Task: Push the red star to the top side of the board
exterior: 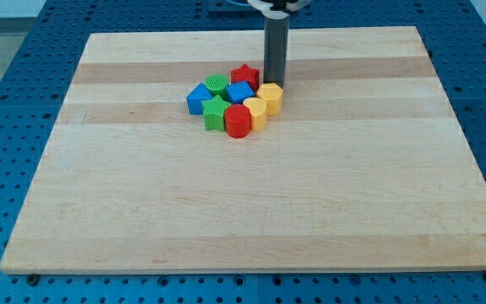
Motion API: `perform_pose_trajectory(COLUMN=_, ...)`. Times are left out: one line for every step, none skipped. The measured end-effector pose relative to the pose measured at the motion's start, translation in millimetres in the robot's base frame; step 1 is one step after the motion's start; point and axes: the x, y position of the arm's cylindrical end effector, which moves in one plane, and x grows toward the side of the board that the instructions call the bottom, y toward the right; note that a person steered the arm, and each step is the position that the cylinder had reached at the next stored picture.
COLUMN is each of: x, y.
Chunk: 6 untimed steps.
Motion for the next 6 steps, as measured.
perform_pose_trajectory(x=-17, y=-49)
perform_pose_trajectory(x=-40, y=-97)
perform_pose_trajectory(x=-43, y=-102)
perform_pose_trajectory(x=-39, y=-58)
perform_pose_trajectory(x=-13, y=-60)
perform_pose_trajectory(x=-2, y=-102)
